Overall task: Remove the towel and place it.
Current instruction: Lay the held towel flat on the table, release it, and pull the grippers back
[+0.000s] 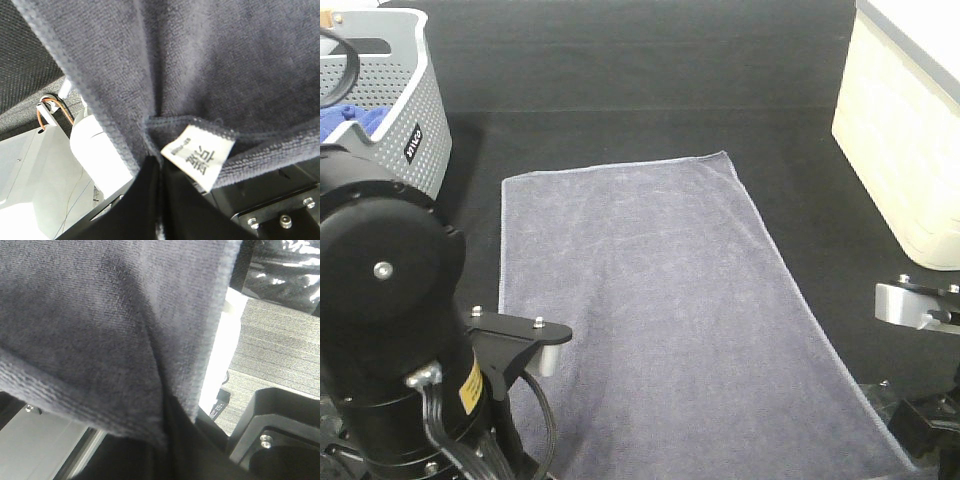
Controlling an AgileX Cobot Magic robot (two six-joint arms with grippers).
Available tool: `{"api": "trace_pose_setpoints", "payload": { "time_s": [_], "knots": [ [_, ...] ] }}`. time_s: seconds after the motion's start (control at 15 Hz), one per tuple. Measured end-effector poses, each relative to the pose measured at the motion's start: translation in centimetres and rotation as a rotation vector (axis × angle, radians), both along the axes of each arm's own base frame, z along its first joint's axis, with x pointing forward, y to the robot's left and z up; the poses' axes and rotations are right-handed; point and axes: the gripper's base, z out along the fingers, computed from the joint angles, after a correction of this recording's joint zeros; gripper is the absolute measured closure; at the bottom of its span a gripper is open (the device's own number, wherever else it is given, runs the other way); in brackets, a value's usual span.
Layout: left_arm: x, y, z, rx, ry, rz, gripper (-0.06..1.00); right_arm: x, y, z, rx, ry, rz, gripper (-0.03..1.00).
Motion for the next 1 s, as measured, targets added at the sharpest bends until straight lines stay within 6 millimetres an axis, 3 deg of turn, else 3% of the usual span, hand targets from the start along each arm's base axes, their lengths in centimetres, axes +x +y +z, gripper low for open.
{"api": "trace_pose_setpoints", "payload": {
  "time_s": [0.07,0.13,0.33,0.4,0.53,0.8,1.0],
  "knots": [
    [0.0,0.0,0.0,0.0,0.0,0.0,0.91,0.0,0.0,0.0,0.0,0.0,0.0,0.91],
    [0.0,0.0,0.0,0.005,0.005,0.002,0.81,0.0,0.0,0.0,-0.002,-0.002,0.001,0.78],
    [-0.2,0.2,-0.1,0.017,0.016,0.011,0.35,0.0,-0.1,0.0,-0.005,-0.005,0.005,0.33],
    [-0.2,0.2,-0.1,0.017,0.016,0.011,0.24,0.0,-0.1,0.0,-0.005,-0.005,0.006,0.25],
    [-0.2,0.2,-0.1,0.017,0.016,0.011,0.17,0.0,-0.1,0.0,-0.005,-0.005,0.006,0.2],
    [-0.1,0.1,0.0,0.01,0.015,-0.025,0.17,0.4,0.0,0.2,0.003,-0.024,0.016,0.19],
    [1.6,-1.3,2.1,-0.049,-0.087,-0.1,0.17,3.3,0.8,2.9,0.044,-0.173,0.028,0.2]
  ]
}}
